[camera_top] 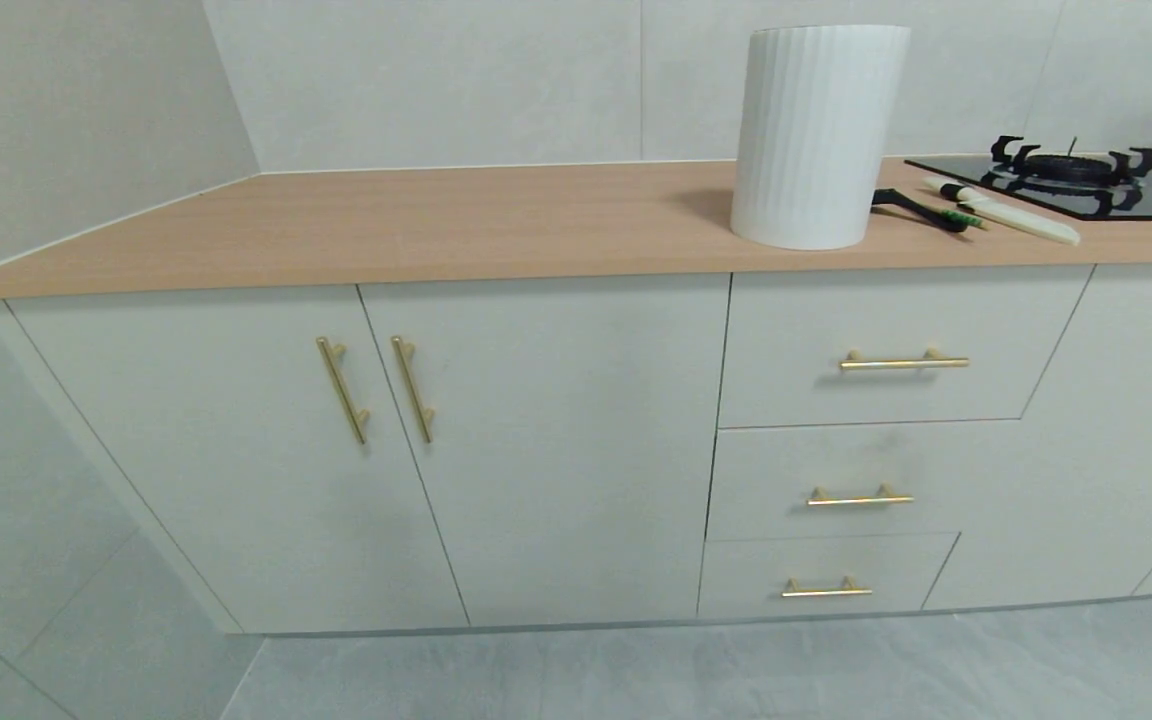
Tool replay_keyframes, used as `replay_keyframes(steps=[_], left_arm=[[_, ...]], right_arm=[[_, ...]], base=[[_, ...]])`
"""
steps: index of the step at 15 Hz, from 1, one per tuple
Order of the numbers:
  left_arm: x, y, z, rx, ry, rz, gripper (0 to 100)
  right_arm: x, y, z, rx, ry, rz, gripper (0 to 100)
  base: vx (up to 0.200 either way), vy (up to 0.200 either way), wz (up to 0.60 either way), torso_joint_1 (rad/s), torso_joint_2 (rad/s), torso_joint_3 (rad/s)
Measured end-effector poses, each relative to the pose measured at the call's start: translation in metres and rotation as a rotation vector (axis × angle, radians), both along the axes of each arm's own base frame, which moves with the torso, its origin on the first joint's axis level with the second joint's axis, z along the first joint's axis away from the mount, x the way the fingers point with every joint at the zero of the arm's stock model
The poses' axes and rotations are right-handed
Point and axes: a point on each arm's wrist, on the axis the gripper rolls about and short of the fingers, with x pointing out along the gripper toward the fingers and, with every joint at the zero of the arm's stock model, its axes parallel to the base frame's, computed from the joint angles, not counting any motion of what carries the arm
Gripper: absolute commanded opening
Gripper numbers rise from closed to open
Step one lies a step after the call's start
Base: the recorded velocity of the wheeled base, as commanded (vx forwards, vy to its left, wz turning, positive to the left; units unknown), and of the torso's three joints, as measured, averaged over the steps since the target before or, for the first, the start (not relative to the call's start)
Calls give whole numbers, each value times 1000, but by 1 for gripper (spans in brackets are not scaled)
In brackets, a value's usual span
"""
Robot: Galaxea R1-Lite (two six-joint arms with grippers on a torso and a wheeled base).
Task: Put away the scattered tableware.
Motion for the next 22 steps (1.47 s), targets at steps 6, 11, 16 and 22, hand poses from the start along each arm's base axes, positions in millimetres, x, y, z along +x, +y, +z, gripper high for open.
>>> replay_keyframes(steps=[6, 11, 16, 22], left_arm=[[0, 0, 0, 0, -1, 0, 100], [0, 0, 0, 0, 0, 0, 100], [0, 0, 0, 0, 0, 0, 100], [0, 0, 0, 1, -1, 0, 100]], right_arm=[[0, 0, 0, 0, 0, 1, 100], [0, 0, 0, 0, 1, 0, 100], [0, 0, 0, -1, 1, 0, 100], [0, 0, 0, -1, 1, 1, 100]], base=[[0, -67, 0, 1, 1, 2], [0, 0, 0, 0, 0, 0], [120, 0, 0, 0, 0, 1], [0, 0, 0, 0, 0, 0]])
